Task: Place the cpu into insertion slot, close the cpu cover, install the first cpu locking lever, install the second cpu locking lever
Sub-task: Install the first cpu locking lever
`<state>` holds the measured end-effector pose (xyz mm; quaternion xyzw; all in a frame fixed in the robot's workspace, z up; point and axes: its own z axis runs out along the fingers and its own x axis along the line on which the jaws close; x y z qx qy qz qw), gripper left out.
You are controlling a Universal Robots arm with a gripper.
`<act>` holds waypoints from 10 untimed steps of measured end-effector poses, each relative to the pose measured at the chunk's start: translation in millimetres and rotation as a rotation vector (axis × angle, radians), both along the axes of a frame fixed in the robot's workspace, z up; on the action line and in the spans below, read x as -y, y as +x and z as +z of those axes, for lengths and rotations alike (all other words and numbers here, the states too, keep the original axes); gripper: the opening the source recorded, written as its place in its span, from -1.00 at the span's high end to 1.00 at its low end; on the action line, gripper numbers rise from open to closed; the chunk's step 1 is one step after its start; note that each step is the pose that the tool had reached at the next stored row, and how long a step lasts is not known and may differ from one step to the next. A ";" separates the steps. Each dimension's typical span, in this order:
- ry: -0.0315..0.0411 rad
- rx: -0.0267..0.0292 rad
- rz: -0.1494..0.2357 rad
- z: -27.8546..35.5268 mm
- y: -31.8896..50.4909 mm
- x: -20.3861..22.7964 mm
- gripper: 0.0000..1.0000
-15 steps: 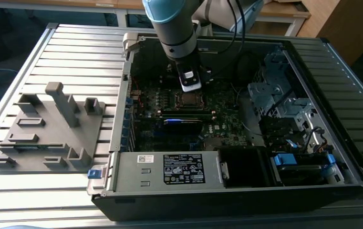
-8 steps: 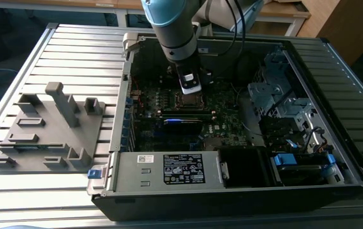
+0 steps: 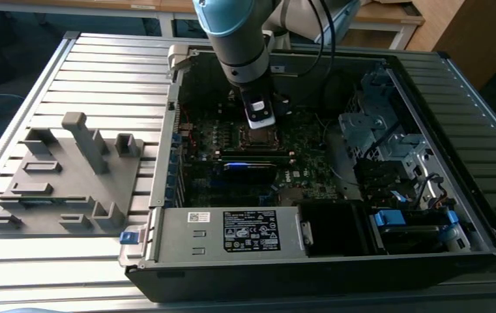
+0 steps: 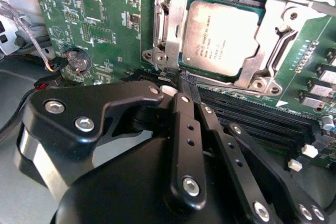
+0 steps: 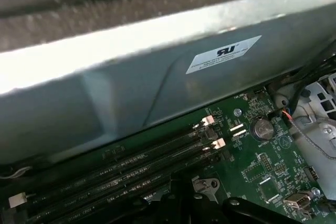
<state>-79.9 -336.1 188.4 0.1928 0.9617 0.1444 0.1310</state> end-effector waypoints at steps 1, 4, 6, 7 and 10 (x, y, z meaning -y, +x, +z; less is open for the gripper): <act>0.0001 0.0000 0.000 1.4 0.0 0.0 0.79; 0.0003 0.0002 0.000 6.1 0.1 -0.1 0.79; 0.0002 0.0003 0.000 7.5 0.1 -0.2 0.79; 0.0002 0.0003 0.000 7.5 0.1 -0.4 0.79; 0.0001 0.0001 0.000 7.6 0.1 -1.8 0.79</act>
